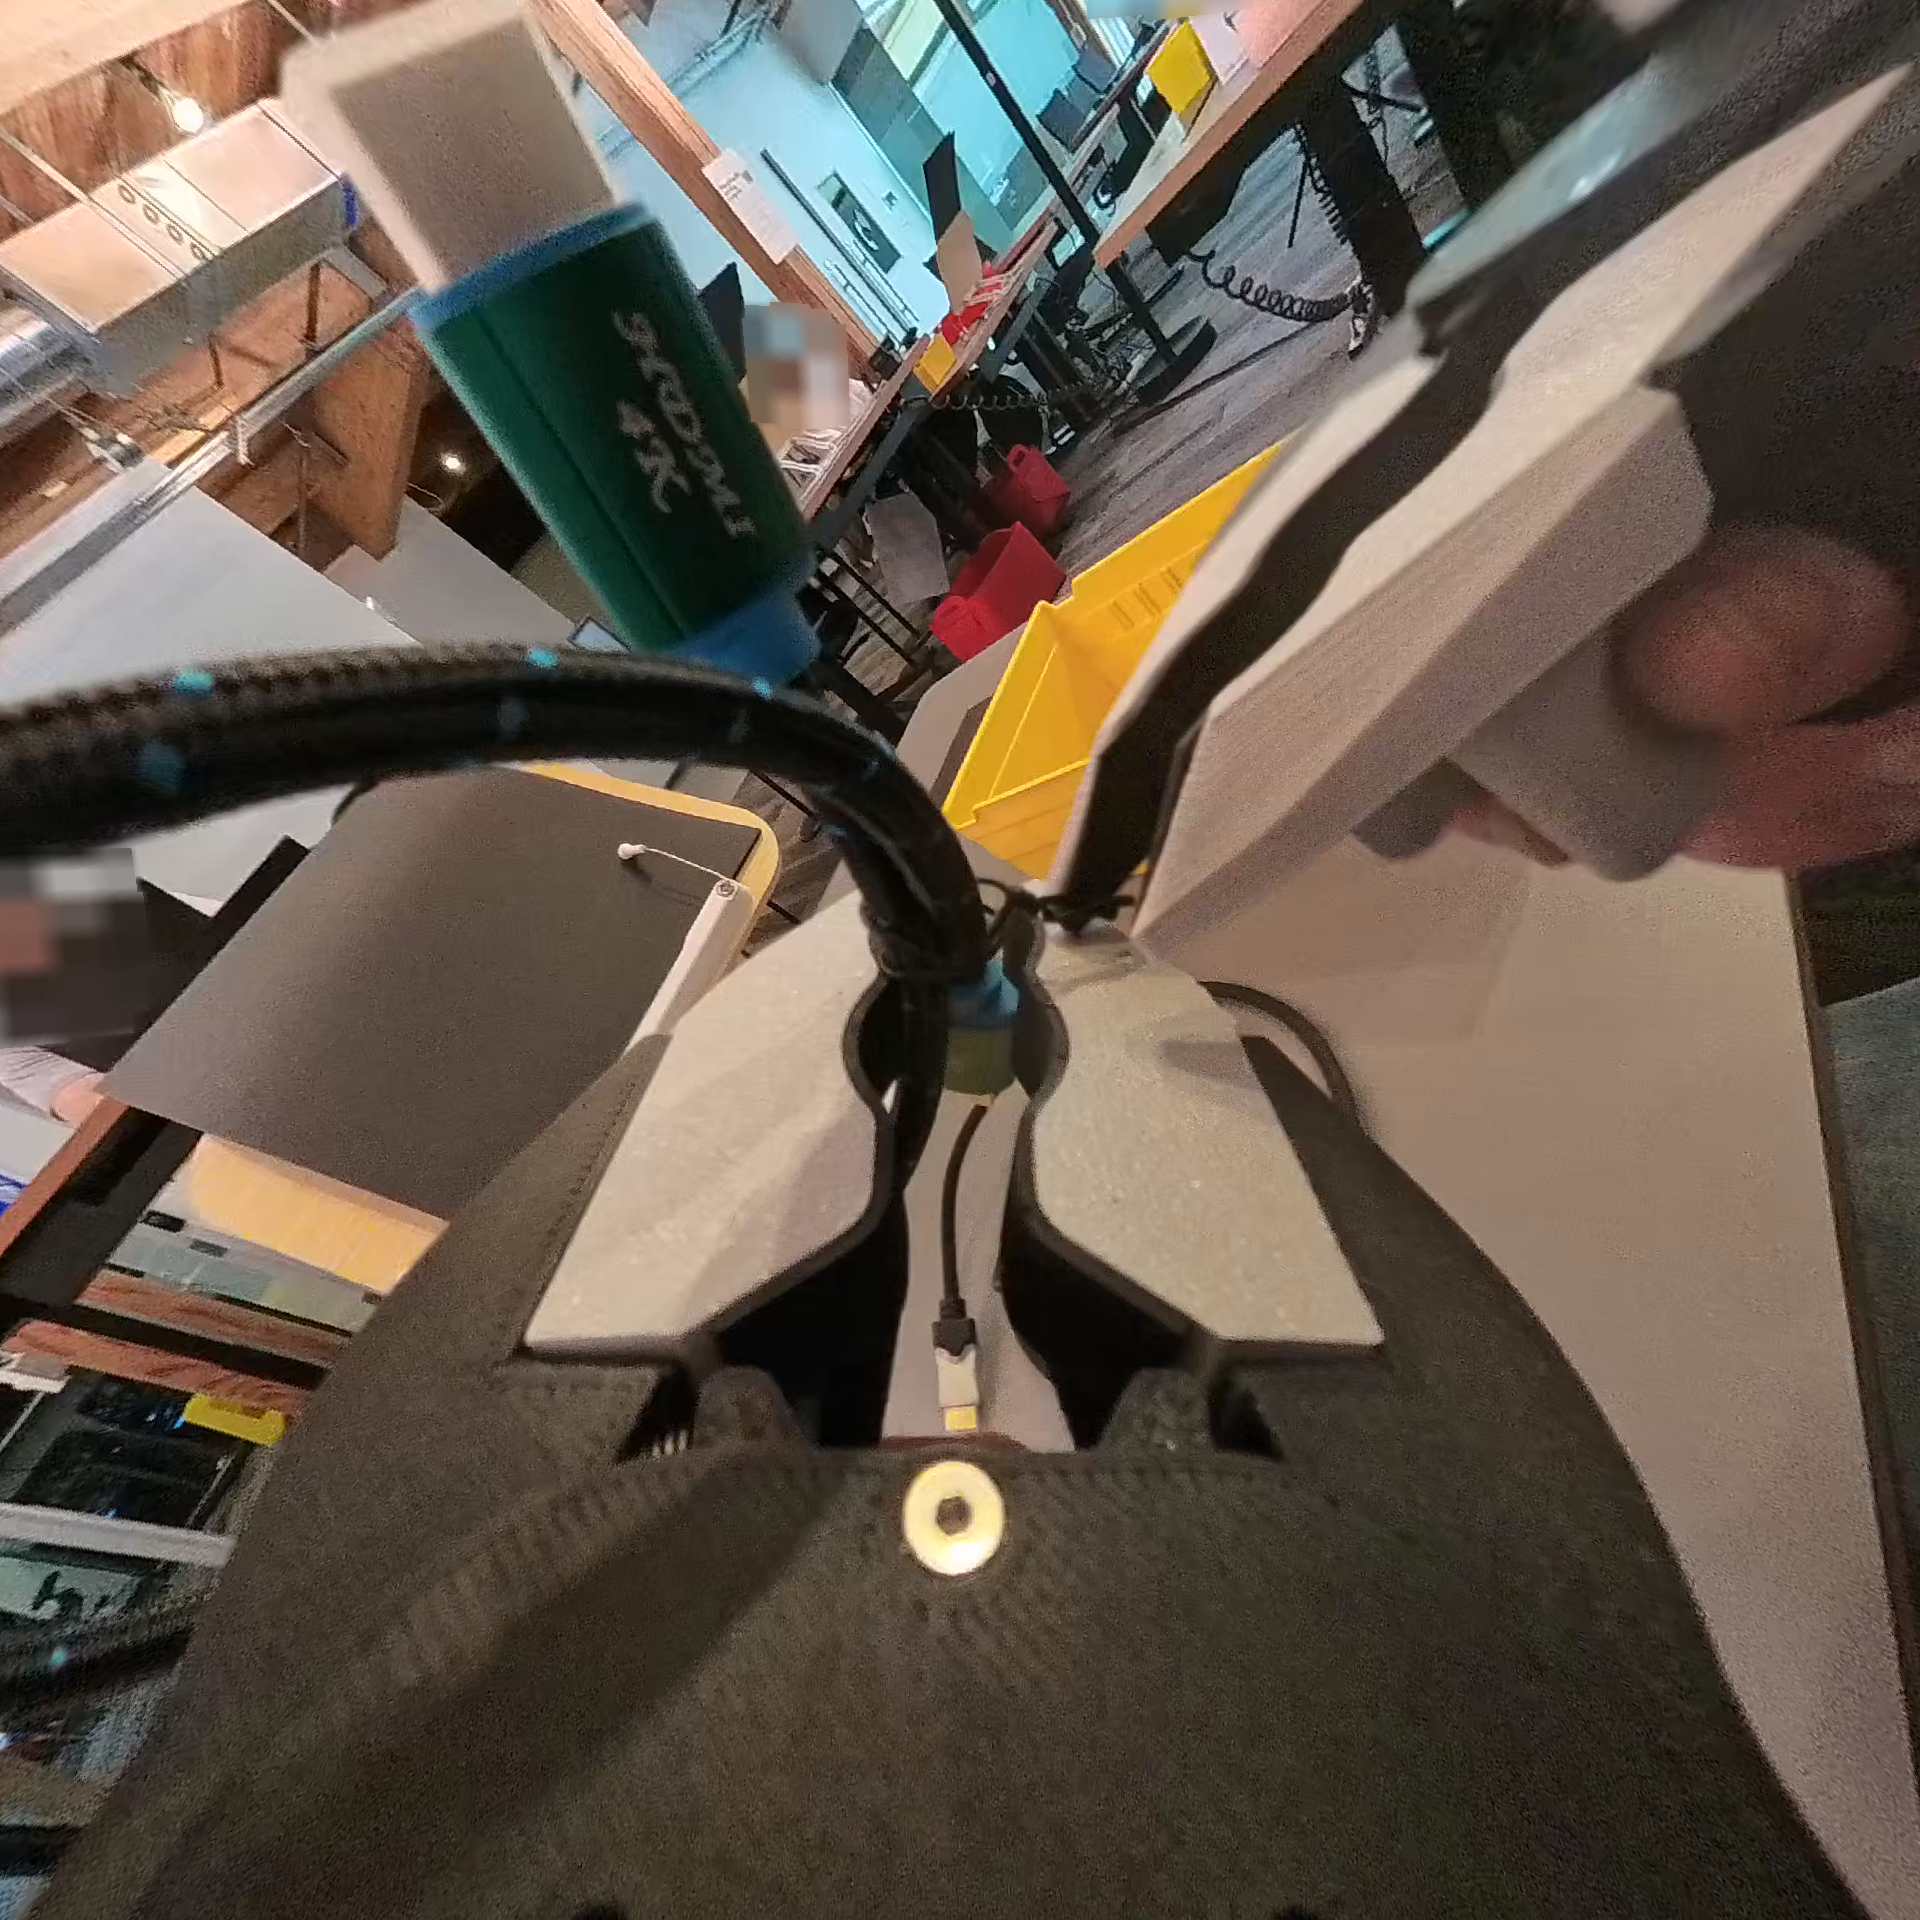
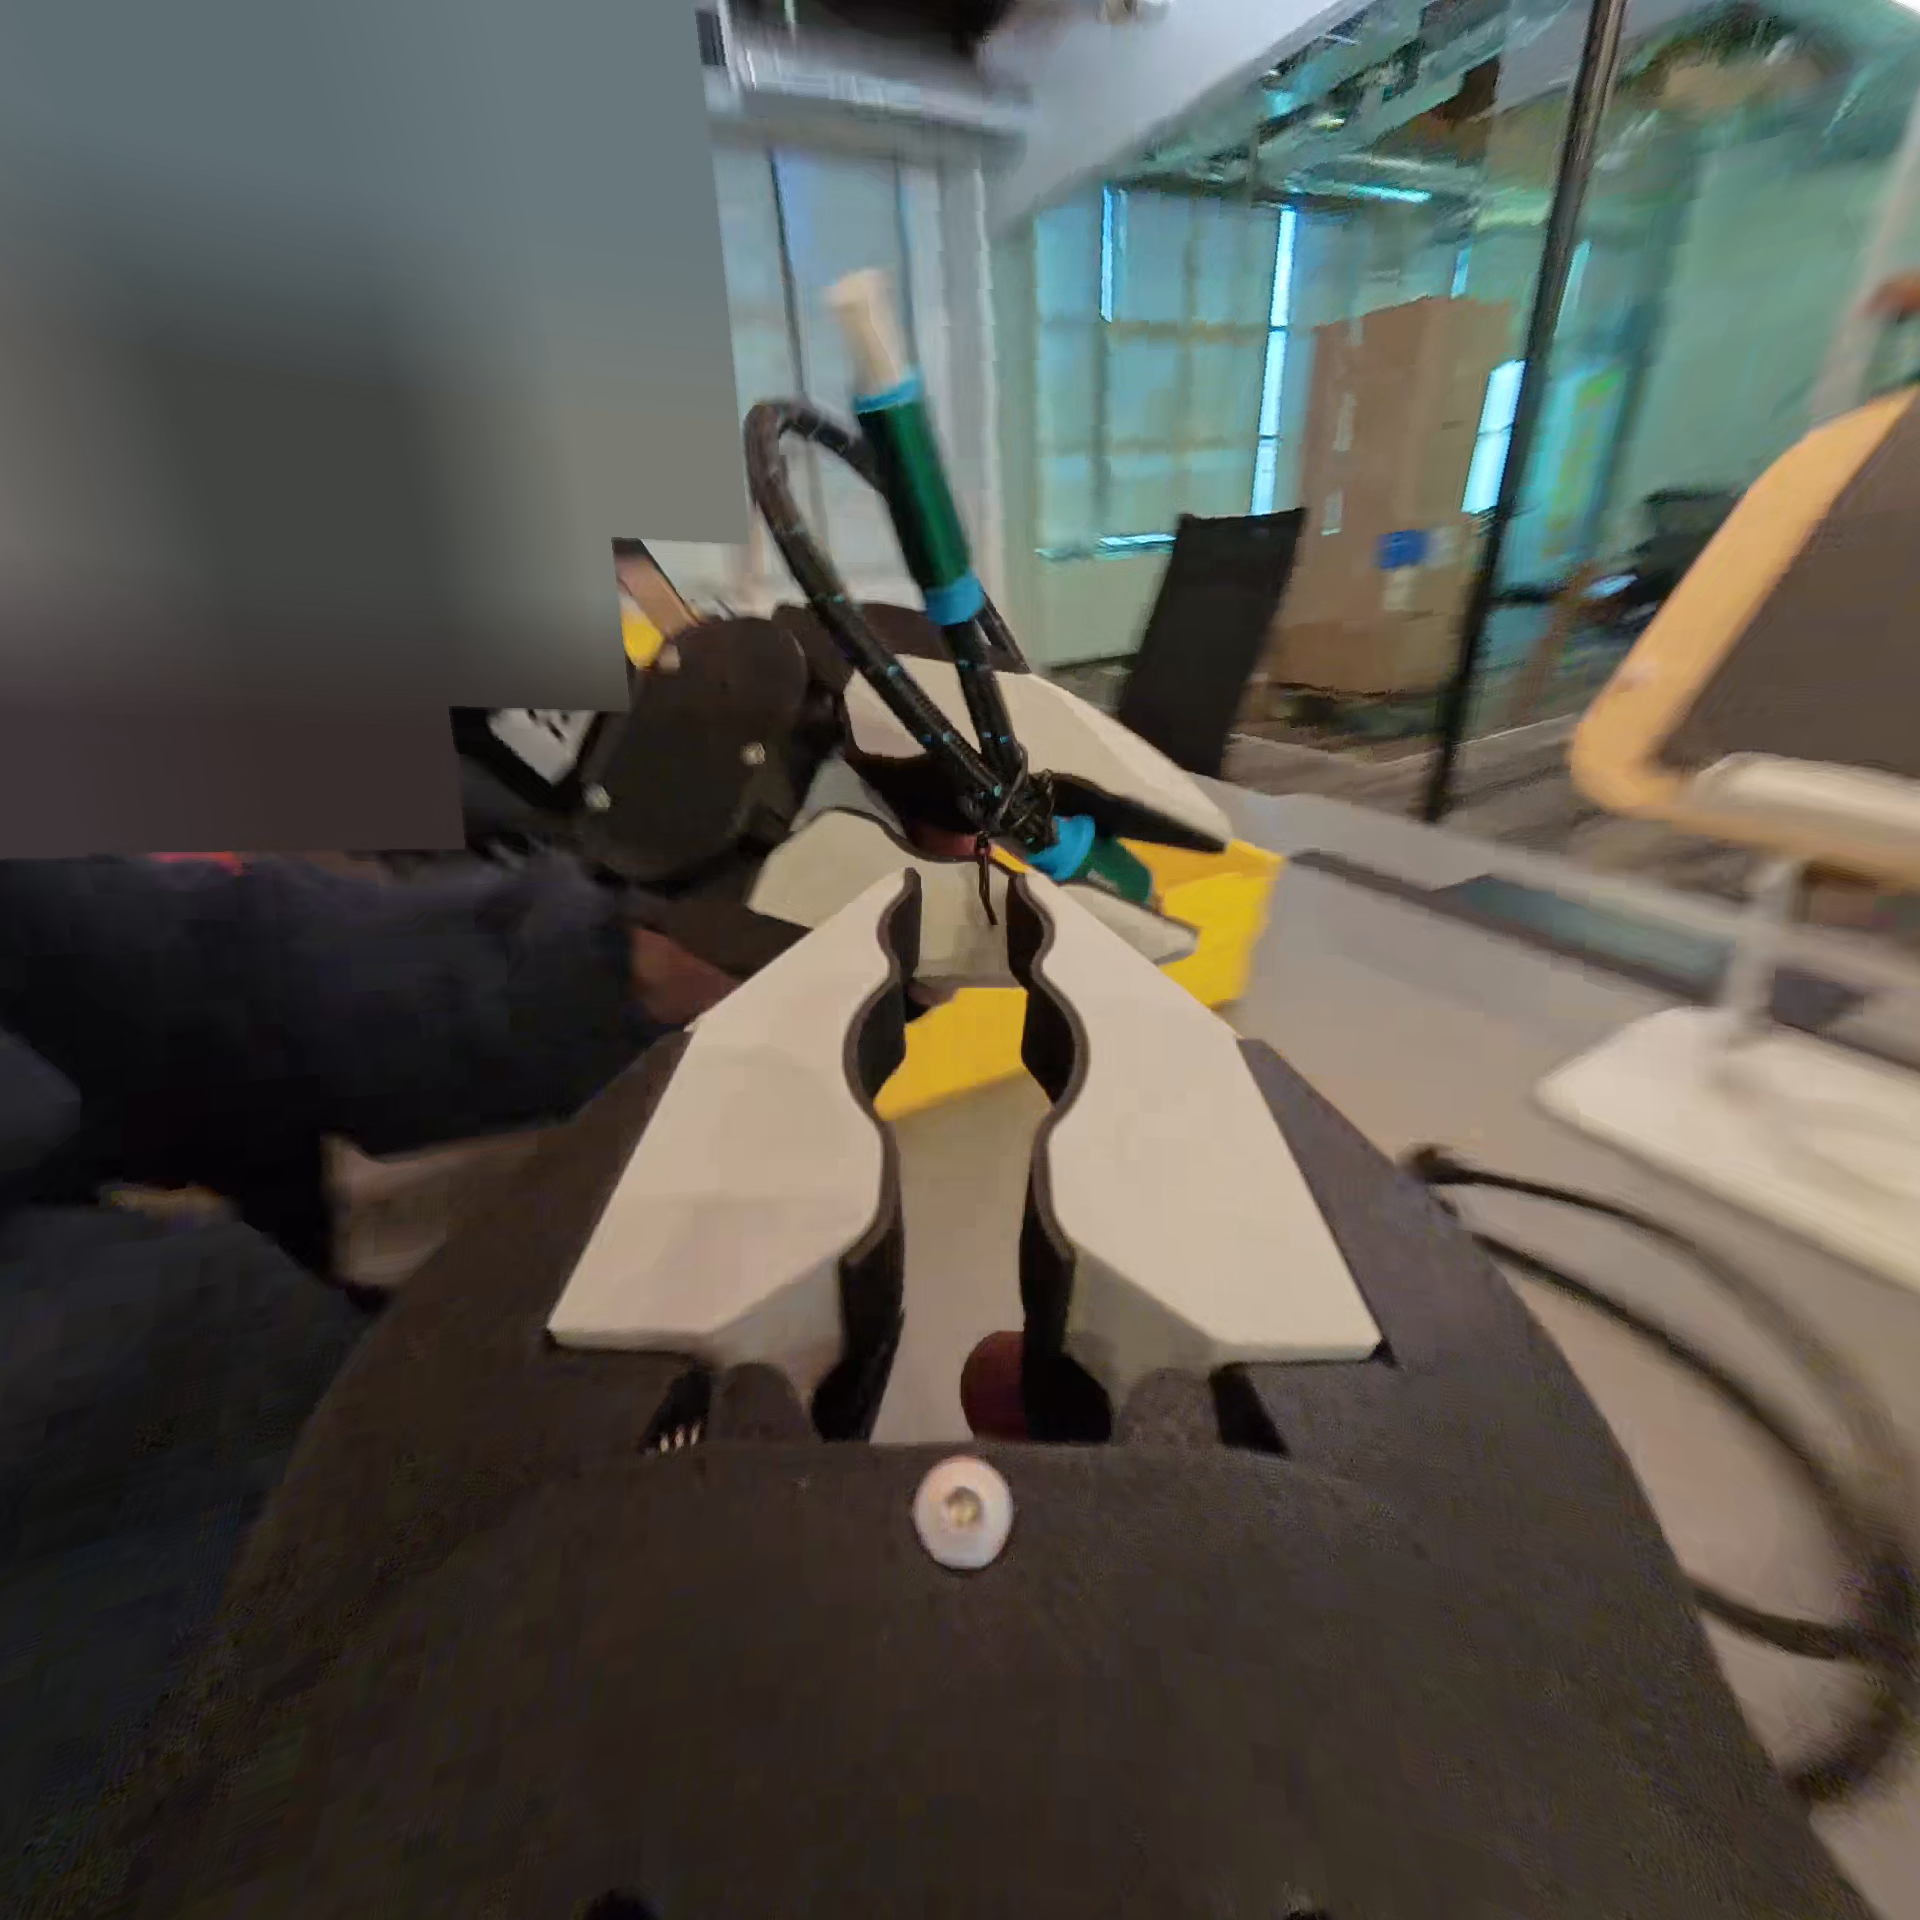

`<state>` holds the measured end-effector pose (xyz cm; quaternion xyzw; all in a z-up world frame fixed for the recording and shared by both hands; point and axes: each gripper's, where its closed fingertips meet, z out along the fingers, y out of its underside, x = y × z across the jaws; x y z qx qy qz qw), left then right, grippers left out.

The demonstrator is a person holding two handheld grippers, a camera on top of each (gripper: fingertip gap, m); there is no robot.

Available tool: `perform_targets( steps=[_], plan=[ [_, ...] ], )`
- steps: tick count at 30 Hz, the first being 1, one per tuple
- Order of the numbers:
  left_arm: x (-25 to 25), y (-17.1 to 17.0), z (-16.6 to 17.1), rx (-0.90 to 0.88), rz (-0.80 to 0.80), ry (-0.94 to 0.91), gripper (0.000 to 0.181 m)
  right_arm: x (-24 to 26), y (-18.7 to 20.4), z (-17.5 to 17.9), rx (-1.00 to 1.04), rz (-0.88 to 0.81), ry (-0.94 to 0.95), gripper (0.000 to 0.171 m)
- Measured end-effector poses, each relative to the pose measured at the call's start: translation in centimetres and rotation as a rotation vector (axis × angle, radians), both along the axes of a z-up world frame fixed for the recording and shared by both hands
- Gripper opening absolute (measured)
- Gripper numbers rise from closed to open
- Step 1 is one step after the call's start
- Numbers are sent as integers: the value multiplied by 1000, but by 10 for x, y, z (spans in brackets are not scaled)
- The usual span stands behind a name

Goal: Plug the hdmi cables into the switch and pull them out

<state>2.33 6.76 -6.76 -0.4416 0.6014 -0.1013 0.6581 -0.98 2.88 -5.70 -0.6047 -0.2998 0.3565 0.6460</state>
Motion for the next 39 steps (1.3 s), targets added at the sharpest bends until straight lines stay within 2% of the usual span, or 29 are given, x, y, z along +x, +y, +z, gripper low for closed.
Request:
perform_targets(
  steps=[3,7,11,20,23,29,32,36,39],
  plan=[
    [1,-1,-1,-34,-9,-4,17,0,3,1,192,-128,-261,11],
    [2,0,-2,-45,9,1,17,0,7,3,362,-276,-480,6],
    [2,4,-3,-37,45,7,17,3,11,2,390,-363,-554,5],
    [2,8,-4,-18,97,18,17,6,14,0,286,-333,-500,1],
    [1,9,-3,-7,104,14,17,5,11,3,112,-197,-278,0],
    [-2,11,2,116,138,6,17,2,-2,13,-437,294,478,0],
    [-1,9,6,171,141,-18,17,-1,-9,16,-575,462,763,0],
    [-1,2,13,229,126,-54,17,-4,-19,23,-642,611,999,0],
    [0,-2,15,215,108,-68,17,-7,-21,24,-620,613,1026,0]
  ],
)
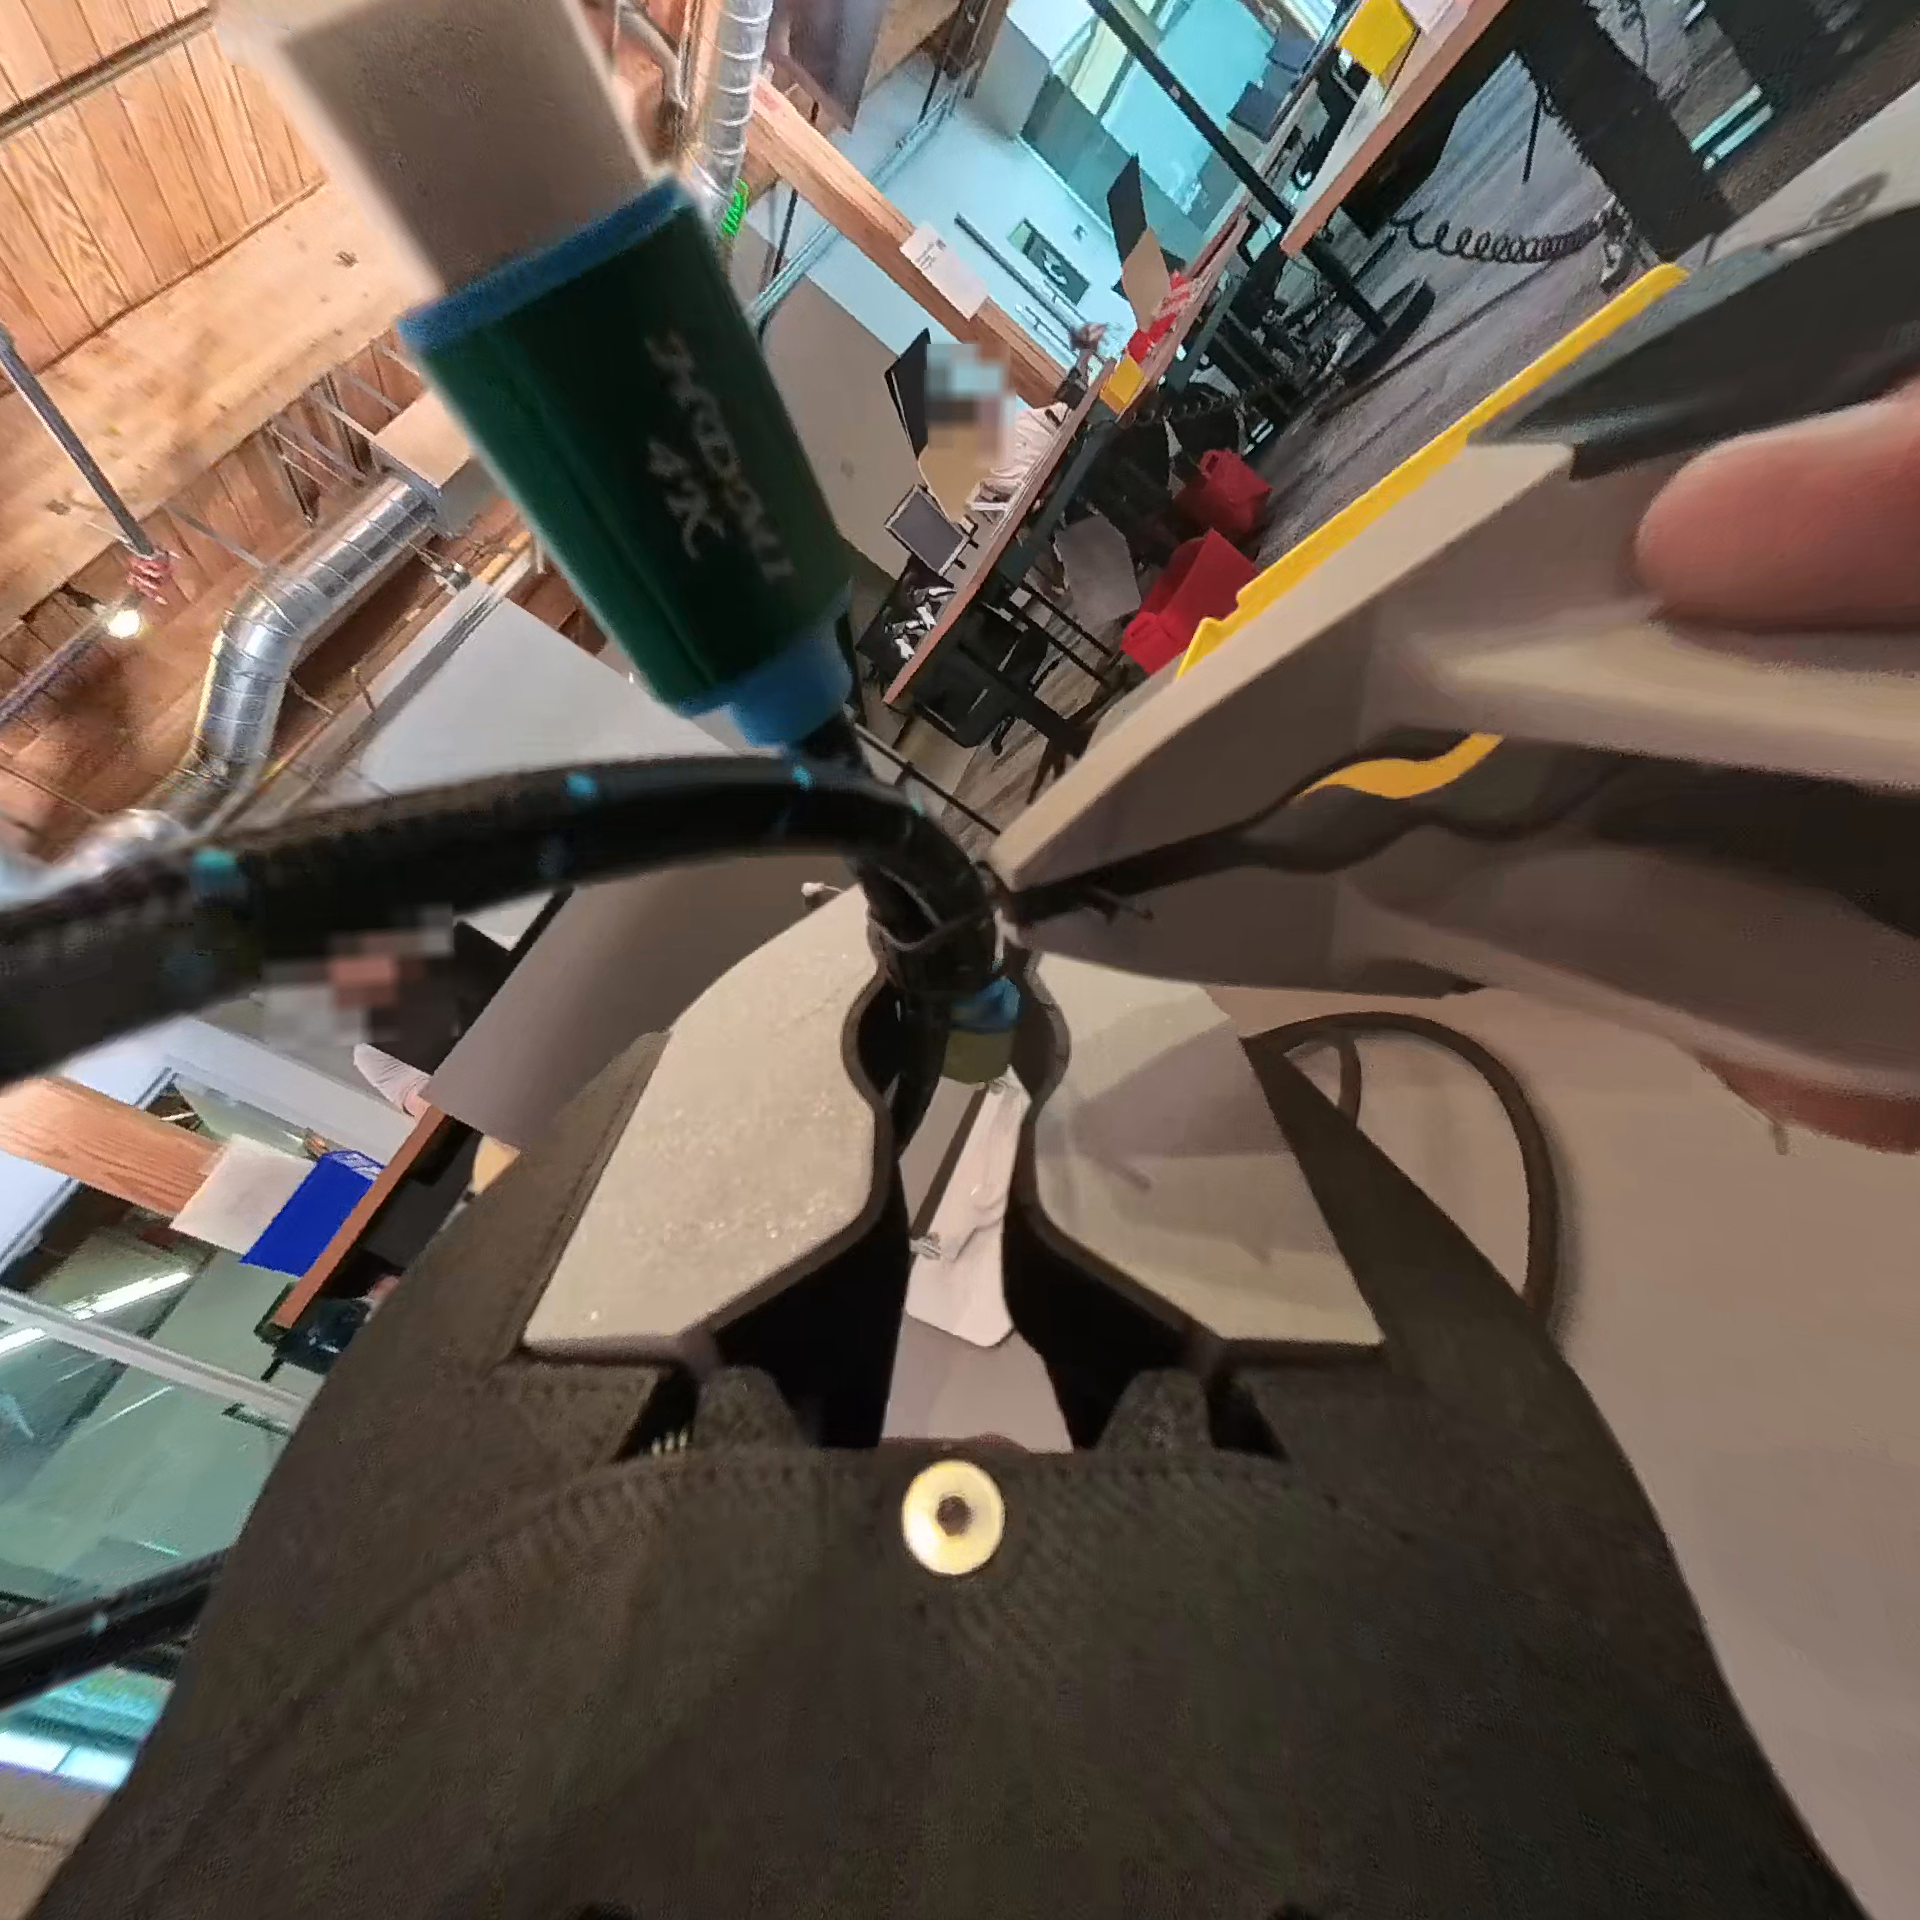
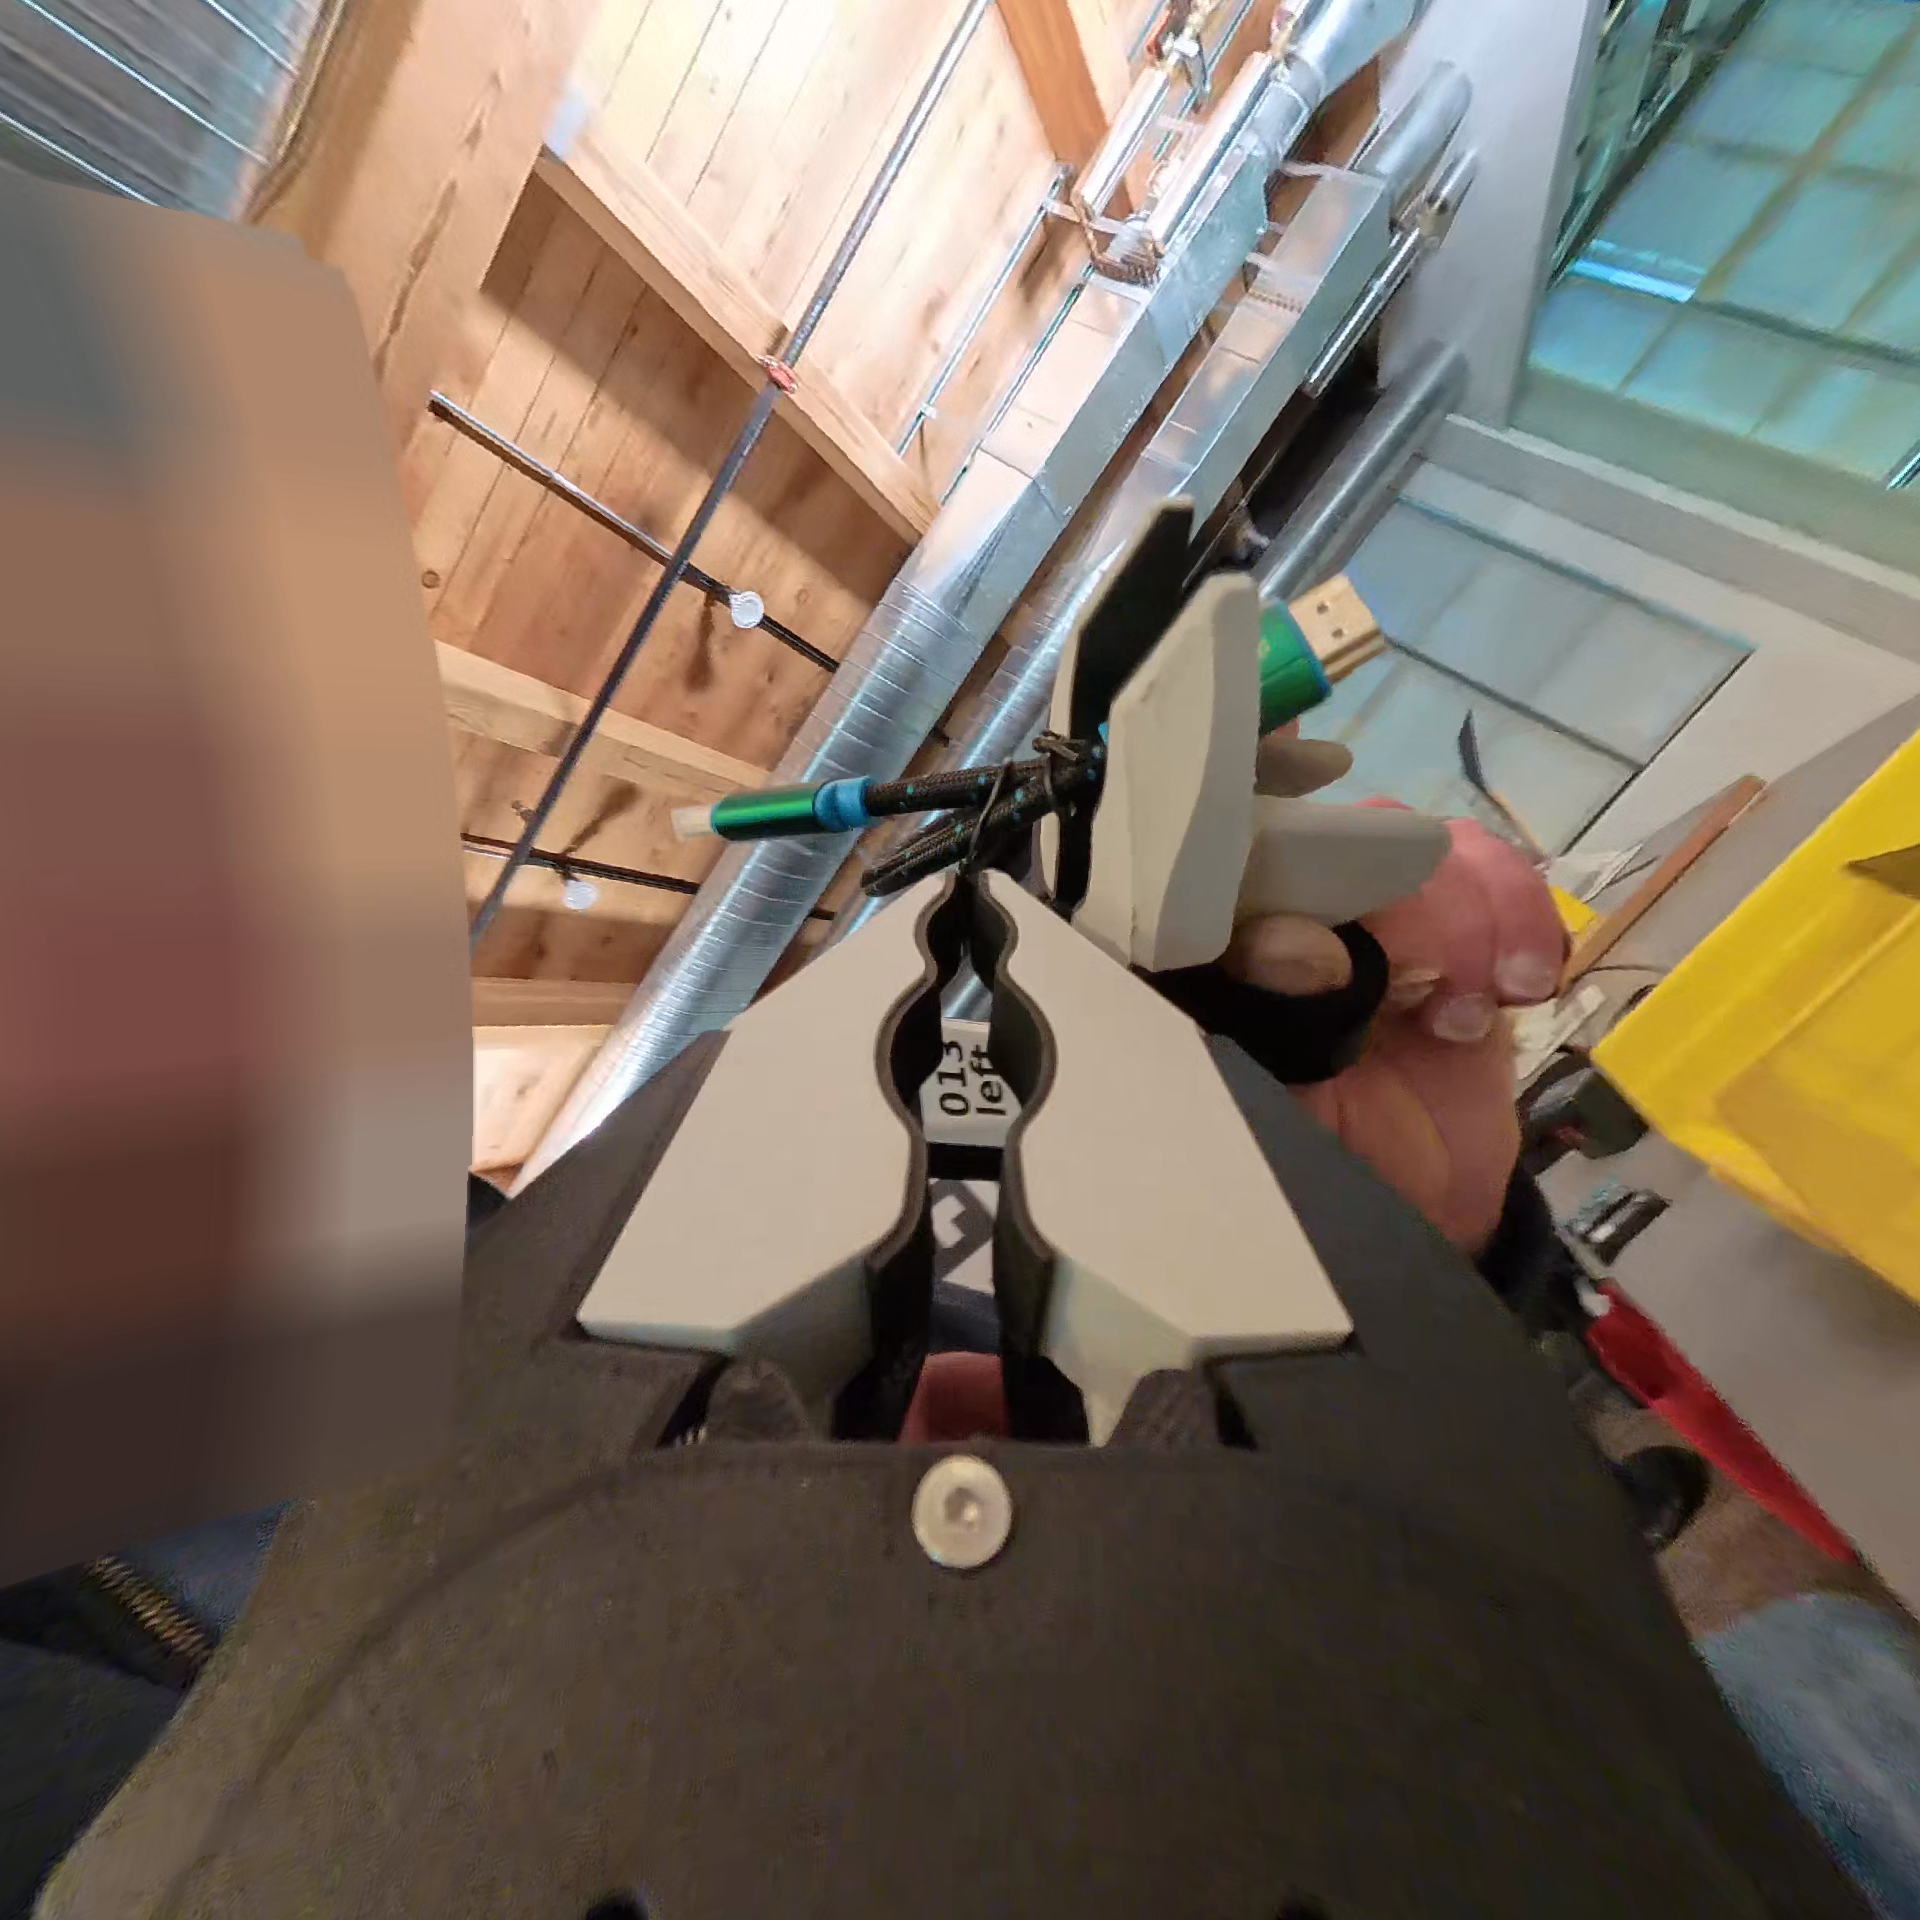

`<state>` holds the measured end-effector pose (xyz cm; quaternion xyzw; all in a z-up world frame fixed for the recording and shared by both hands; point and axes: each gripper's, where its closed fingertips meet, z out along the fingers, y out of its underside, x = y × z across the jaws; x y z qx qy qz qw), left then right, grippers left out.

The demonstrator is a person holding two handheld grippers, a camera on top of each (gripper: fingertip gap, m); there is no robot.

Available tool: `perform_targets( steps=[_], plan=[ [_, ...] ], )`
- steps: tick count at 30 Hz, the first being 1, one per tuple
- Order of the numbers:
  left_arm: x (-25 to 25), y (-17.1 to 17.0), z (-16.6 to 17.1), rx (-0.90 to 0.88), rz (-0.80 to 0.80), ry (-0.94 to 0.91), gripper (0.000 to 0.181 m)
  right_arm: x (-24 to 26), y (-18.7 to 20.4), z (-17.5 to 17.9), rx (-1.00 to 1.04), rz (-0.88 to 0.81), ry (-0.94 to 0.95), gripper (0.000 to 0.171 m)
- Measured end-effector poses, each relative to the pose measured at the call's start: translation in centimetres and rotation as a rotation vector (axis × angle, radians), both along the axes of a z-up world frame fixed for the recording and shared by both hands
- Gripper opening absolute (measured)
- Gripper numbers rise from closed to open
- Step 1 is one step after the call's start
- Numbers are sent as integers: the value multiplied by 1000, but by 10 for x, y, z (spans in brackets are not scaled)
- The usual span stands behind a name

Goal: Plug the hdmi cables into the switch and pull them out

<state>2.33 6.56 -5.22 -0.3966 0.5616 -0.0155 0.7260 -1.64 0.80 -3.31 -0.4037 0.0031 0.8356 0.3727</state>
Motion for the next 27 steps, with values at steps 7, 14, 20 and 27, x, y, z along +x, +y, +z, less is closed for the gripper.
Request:
perform_targets(
  steps=[7,14,20,27],
  plan=[
    [-1,6,-5,-155,-21,-9,17,-1,8,-8,327,-327,-516,5],
    [2,6,-6,-236,-37,-11,17,-4,13,-12,769,-686,-1113,4],
    [3,8,-9,-263,-23,-5,17,0,20,-11,1029,-950,-1451,4],
    [4,8,-10,-279,-23,-1,17,5,23,-6,1211,-1128,-1623,5]
  ],
)
